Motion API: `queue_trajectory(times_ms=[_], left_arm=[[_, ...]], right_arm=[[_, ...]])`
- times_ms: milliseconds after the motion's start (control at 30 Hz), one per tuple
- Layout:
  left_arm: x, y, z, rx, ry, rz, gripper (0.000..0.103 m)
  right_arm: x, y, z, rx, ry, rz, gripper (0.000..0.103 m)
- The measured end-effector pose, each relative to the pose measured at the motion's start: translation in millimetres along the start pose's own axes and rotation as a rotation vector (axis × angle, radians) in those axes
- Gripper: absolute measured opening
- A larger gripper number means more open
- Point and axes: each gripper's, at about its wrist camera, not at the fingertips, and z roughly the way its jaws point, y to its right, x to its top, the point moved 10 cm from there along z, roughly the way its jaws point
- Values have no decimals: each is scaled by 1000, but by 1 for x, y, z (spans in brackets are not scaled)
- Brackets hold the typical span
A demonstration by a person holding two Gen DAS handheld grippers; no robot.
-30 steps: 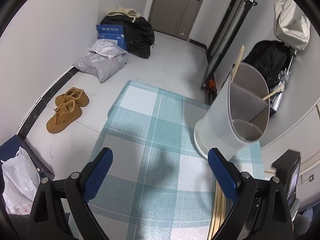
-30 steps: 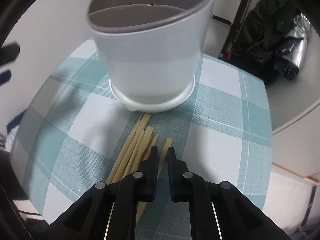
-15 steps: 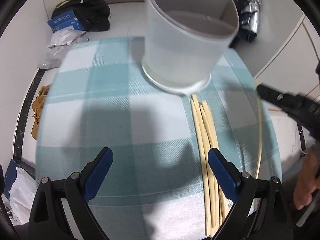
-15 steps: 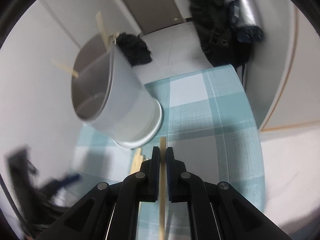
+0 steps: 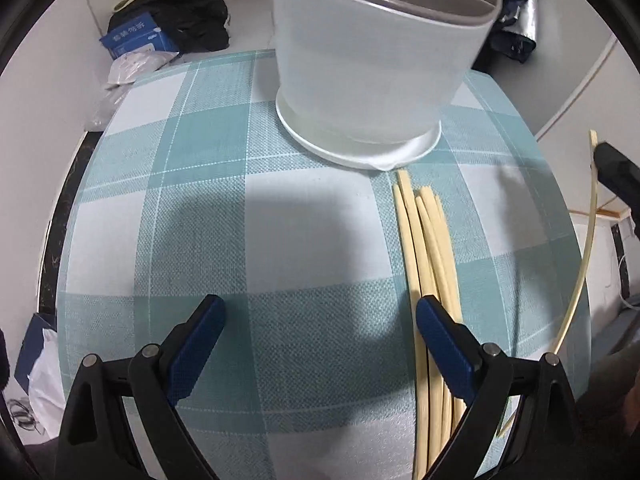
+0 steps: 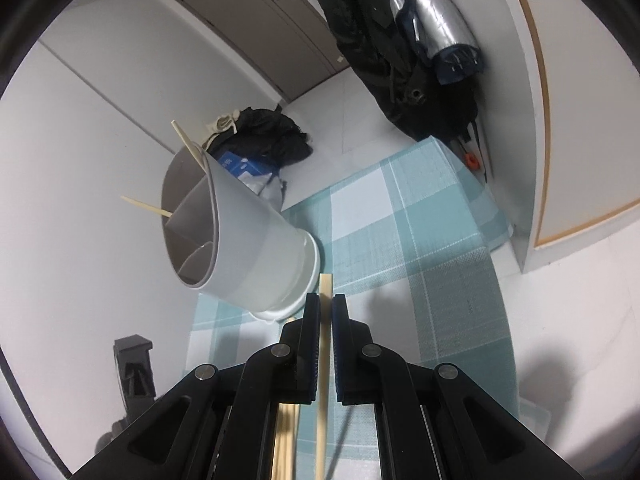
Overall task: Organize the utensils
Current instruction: 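Grasp another chopstick with the left tool while the right tool holds its chopstick, then carry both held chopsticks up toward the white holder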
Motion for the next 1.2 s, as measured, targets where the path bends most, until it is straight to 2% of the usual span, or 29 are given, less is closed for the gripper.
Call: queue_trajectory(times_ms=[133, 233, 467, 567, 633, 667, 733, 833, 933, 1033, 1200], left_arm=[[6, 4, 2, 6, 8, 1, 93], [9, 8, 8, 54, 24, 19, 94], [24, 18, 12, 59, 36, 39, 93], [32, 22, 12, 53, 58, 55, 79], [35, 27, 12, 31, 66, 49, 60], [36, 28, 11, 34, 75, 50, 55], [38, 33, 9, 24, 89, 54, 29], [35, 42, 7, 21, 80, 76, 2], [31, 45, 6, 16, 80, 70, 1], [33, 40, -3, 6, 121, 47, 1], [33, 38, -52, -46, 259, 15, 1]], right_arm=[[3, -5, -4, -1, 24, -25, 5], [7, -7, -6, 8, 43, -37, 5], [9, -4, -8, 14, 56, -35, 5], [10, -1, -9, 9, 60, -32, 5], [13, 1, -11, 10, 68, -25, 5], [13, 1, -11, 13, 70, -20, 5], [14, 0, -14, 19, 77, -16, 5], [14, -1, -17, 18, 86, -24, 5], [14, -3, -20, 18, 92, -34, 5], [13, -8, -25, 23, 102, -54, 5], [9, -24, -35, 24, 137, -117, 5]])
